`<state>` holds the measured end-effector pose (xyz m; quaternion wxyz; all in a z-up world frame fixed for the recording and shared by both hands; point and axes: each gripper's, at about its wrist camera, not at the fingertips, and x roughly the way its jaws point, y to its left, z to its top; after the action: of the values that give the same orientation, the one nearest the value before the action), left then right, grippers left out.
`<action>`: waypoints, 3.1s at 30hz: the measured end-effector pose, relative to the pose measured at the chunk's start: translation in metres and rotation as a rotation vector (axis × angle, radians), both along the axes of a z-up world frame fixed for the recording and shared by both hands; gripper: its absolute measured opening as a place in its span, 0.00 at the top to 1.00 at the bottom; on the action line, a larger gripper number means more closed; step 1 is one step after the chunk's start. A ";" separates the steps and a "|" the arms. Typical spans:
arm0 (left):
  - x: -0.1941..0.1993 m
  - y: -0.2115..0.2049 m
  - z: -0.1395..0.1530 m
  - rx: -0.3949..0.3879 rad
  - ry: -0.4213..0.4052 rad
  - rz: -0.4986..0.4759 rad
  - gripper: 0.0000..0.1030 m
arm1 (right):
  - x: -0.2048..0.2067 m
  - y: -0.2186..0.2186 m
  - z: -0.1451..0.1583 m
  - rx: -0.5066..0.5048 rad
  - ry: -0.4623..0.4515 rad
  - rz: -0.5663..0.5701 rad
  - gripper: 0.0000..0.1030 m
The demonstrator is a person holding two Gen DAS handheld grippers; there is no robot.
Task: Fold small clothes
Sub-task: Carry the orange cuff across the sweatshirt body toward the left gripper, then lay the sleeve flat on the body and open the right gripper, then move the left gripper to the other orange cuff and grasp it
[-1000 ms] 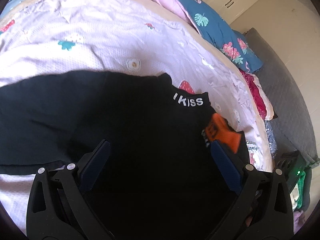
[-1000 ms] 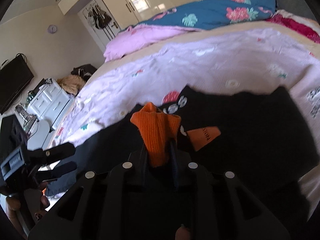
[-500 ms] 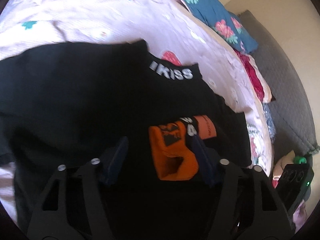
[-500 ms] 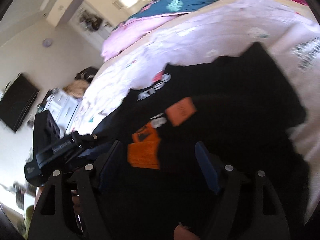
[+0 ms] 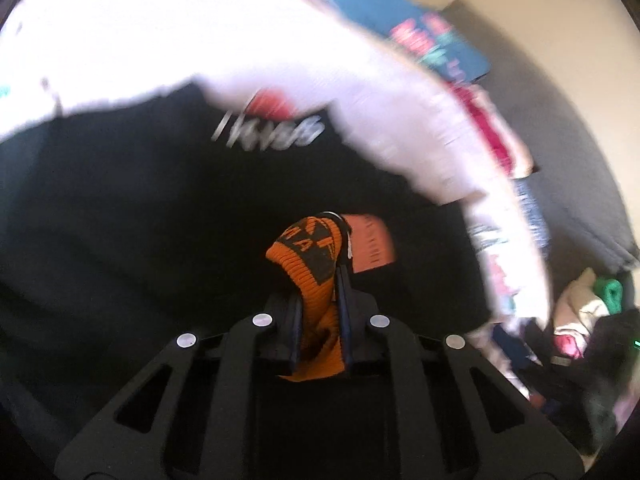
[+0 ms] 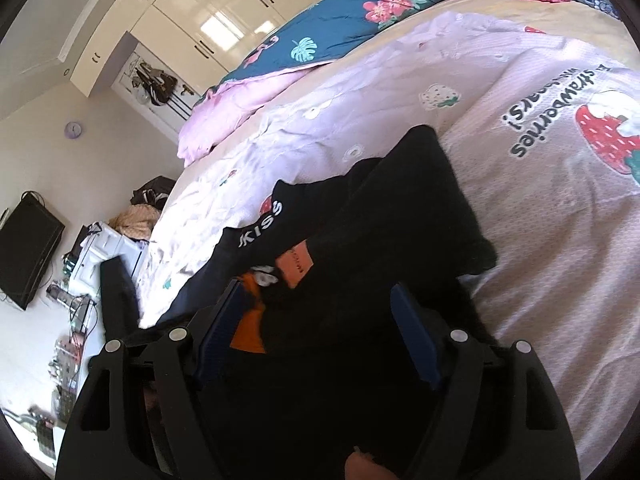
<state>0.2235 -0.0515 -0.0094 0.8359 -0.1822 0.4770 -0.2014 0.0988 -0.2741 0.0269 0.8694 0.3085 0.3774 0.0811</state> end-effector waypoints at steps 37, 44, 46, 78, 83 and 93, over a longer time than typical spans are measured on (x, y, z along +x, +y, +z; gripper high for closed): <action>-0.041 0.102 0.031 0.211 -0.092 0.200 0.75 | 0.063 0.086 -0.030 -0.483 0.088 0.177 0.21; -0.030 0.095 -0.015 0.267 0.048 0.177 0.61 | 0.073 0.089 -0.053 -0.528 0.179 0.193 0.20; -0.029 0.097 -0.030 0.283 0.085 0.181 0.59 | 0.074 0.088 -0.058 -0.523 0.184 0.195 0.19; -0.075 0.108 0.018 0.360 -0.011 0.217 0.09 | 0.012 0.097 0.008 -0.465 -0.013 0.119 0.04; -0.083 0.109 0.027 0.360 -0.035 0.219 0.09 | 0.005 0.102 0.017 -0.464 -0.032 0.127 0.04; -0.099 0.131 0.038 0.350 -0.056 0.264 0.09 | -0.004 0.130 0.032 -0.463 -0.062 0.178 0.04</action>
<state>0.1243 0.0798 0.0290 0.8868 -0.0896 0.4532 -0.0095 0.0949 -0.1440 0.0585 0.9175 0.0639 0.3848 0.0780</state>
